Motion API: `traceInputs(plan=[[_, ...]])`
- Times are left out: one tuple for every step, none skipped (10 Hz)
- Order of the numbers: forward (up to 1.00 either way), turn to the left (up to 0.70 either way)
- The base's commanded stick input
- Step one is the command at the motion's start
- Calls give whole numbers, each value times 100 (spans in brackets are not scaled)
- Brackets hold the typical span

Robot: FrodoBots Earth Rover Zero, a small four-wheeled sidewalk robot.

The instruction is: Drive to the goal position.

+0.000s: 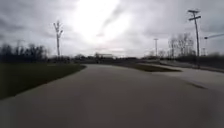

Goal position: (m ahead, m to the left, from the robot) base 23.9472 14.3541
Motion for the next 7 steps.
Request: traceInputs(plan=[[100,0],[100,0],[100,0],[100,0],[100,0],[100,2],[100,6]])
